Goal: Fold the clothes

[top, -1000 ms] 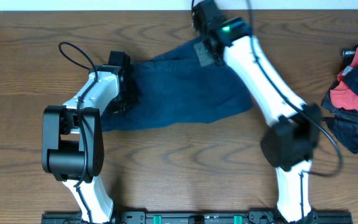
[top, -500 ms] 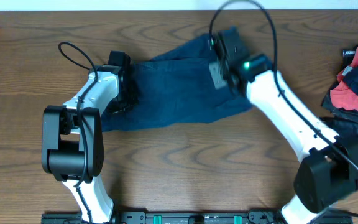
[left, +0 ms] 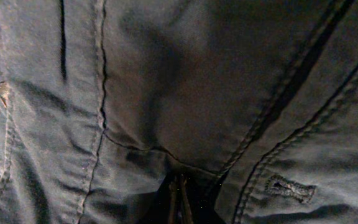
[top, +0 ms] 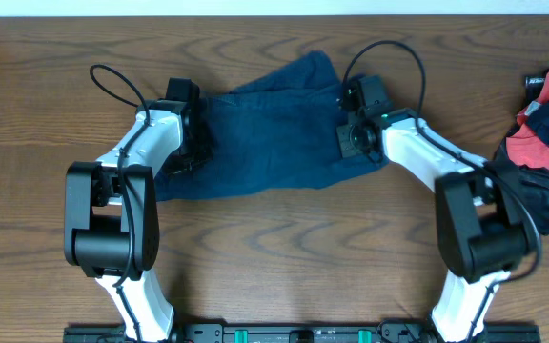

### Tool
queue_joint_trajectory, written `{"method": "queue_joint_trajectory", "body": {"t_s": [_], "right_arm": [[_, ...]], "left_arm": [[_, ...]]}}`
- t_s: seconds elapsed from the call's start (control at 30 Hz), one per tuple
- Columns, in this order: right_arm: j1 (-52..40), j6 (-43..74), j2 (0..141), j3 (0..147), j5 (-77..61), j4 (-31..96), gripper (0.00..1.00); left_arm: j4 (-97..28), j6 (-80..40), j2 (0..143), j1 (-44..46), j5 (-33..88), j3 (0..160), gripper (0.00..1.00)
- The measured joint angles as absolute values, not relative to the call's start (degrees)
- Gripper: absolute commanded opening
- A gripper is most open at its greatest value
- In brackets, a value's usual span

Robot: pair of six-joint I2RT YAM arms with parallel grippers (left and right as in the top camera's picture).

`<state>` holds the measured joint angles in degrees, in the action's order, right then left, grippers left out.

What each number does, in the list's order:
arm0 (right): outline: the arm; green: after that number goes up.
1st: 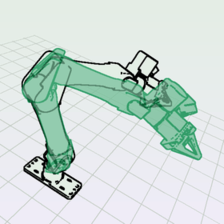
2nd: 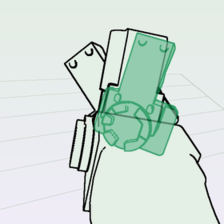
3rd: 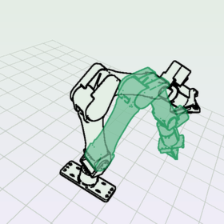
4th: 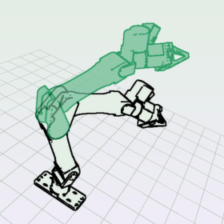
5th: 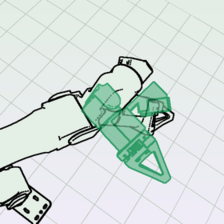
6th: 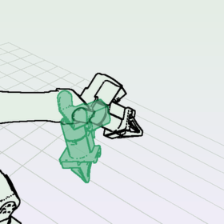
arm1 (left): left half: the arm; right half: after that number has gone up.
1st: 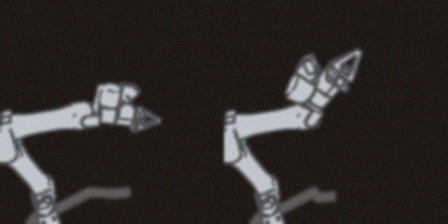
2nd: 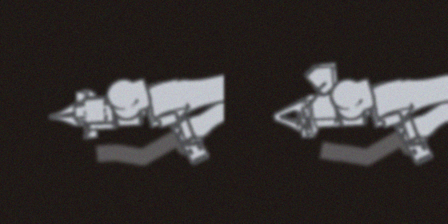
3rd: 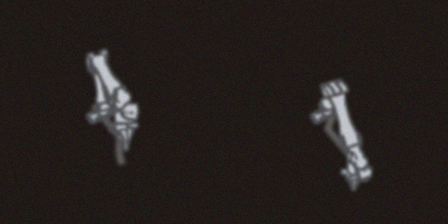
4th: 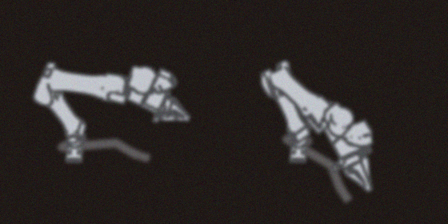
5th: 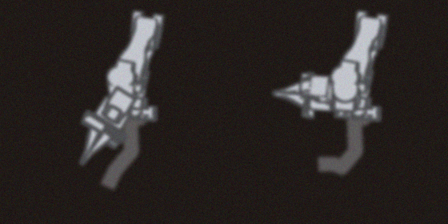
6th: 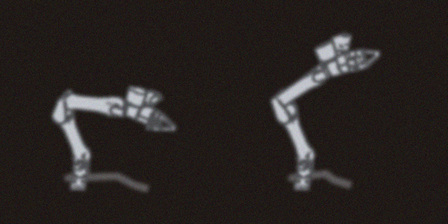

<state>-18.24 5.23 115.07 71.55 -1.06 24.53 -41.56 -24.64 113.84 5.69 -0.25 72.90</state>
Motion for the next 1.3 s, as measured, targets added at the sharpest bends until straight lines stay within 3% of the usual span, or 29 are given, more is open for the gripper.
{"method": "queue_joint_trajectory", "body": {"t_s": [0.67,0.97,1.3], "right_arm": [[-20.5,9.6,115.2,72.5,-2.5,29.0,0.02],[-22.2,10.6,107.0,62.3,-2.2,31.4,0.02],[-22.2,14.9,93.6,50.0,-1.3,33.3,0.01]], "left_arm": [[-42.5,-24.9,113.6,7.7,-0.5,72.9,0.06],[-40.7,-28.2,110.3,15.4,-0.3,67.9,0.06],[-38.0,-30.3,100.1,16.2,1.6,54.9,0.06]]}}
